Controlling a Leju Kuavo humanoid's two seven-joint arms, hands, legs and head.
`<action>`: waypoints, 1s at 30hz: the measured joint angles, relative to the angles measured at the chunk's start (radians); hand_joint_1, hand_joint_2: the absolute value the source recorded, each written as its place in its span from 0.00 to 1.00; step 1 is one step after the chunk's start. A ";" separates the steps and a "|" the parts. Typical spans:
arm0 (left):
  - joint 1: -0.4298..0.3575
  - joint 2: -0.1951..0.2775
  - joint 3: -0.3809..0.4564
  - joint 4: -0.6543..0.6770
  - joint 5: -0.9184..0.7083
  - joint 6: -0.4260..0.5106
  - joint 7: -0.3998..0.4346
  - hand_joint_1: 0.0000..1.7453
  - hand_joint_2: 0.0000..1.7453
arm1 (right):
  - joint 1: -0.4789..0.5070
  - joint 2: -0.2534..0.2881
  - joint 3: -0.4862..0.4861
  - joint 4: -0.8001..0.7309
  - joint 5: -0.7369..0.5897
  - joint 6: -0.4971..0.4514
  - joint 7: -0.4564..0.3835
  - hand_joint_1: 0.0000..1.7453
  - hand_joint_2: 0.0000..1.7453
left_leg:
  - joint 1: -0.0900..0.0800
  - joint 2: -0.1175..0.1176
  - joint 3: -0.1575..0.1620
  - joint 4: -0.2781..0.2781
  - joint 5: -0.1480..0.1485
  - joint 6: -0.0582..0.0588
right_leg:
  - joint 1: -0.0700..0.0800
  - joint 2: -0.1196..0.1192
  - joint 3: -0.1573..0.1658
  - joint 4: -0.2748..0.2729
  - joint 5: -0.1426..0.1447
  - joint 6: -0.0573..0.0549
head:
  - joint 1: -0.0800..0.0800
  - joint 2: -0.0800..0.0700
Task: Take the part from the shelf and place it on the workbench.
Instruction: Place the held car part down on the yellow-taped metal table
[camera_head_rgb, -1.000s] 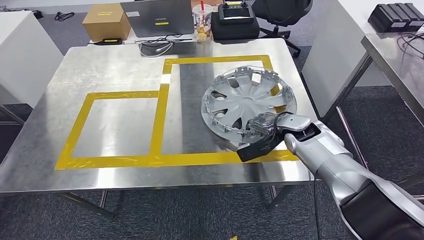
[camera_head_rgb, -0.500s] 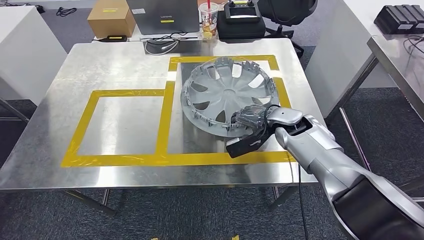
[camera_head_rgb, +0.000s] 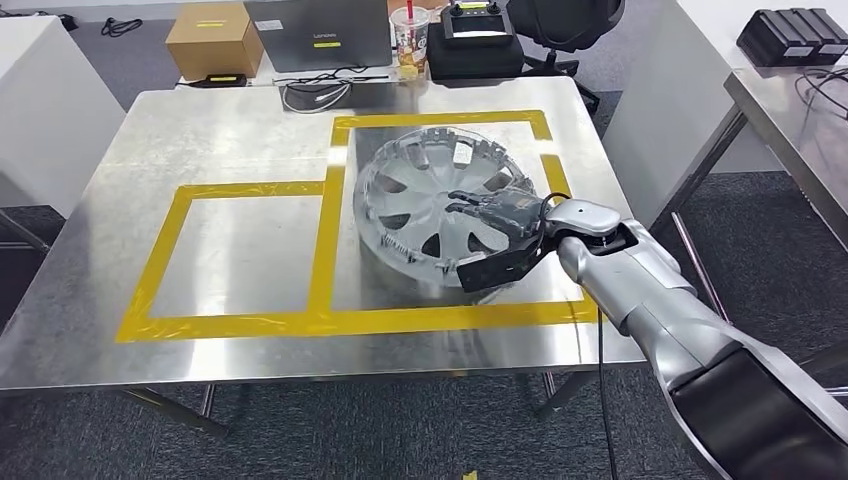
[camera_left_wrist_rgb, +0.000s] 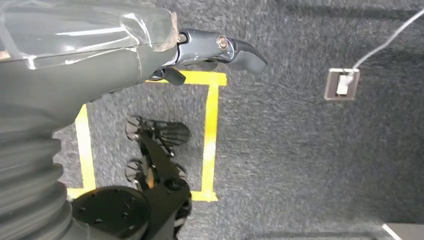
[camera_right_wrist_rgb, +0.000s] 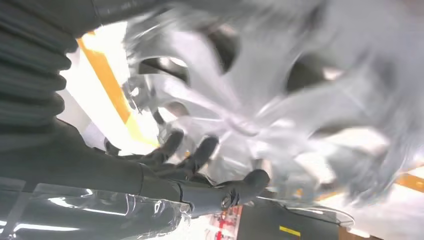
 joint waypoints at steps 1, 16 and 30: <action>0.000 0.000 0.000 -0.004 -0.007 0.005 -0.003 0.00 1.00 | 0.002 -0.003 -0.004 0.001 -0.001 -0.005 -0.004 0.00 0.00 | -0.003 -0.001 0.000 -0.001 0.002 0.007 | 0.000 0.000 0.000 -0.003 0.002 0.007 | 0.000 0.000; -0.001 -0.019 0.010 -0.024 0.082 0.012 -0.002 0.00 0.00 | 0.148 -0.052 -0.171 -0.250 -0.049 -0.153 0.066 0.00 0.00 | -0.032 0.001 -0.001 -0.011 0.018 0.042 | 0.020 -0.006 0.023 -0.004 -0.019 -0.011 | 0.001 0.000; 0.005 -0.021 0.023 -0.016 0.102 0.039 -0.064 0.00 0.00 | 0.665 -0.098 -0.660 -1.168 0.083 -0.237 0.089 0.00 0.00 | 0.000 -0.002 0.017 0.001 -0.007 0.003 | 0.010 -0.013 0.031 -0.009 -0.016 -0.010 | -0.002 0.000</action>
